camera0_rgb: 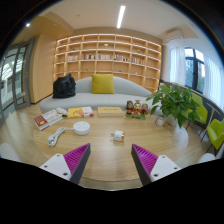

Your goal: Unplug charger

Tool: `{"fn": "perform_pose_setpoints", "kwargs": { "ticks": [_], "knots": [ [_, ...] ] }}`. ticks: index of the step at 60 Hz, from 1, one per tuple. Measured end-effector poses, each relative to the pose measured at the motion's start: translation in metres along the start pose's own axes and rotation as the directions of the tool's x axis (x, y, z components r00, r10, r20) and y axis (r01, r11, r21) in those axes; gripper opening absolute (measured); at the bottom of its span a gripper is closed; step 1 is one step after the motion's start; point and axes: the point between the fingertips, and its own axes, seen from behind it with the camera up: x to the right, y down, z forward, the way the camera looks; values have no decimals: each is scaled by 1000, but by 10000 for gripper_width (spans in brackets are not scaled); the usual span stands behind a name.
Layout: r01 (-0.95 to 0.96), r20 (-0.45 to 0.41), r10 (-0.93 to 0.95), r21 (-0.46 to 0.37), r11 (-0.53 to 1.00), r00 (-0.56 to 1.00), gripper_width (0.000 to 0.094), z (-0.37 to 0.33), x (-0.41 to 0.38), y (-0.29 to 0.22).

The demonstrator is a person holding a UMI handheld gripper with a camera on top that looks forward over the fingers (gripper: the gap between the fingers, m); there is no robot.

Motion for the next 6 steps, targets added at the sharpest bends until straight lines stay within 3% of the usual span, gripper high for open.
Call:
{"fn": "perform_pose_setpoints", "kwargs": {
  "ticks": [6],
  "knots": [
    [-14,8,13,6,1000,1000,852,-5,-3,-1]
  ]
}}
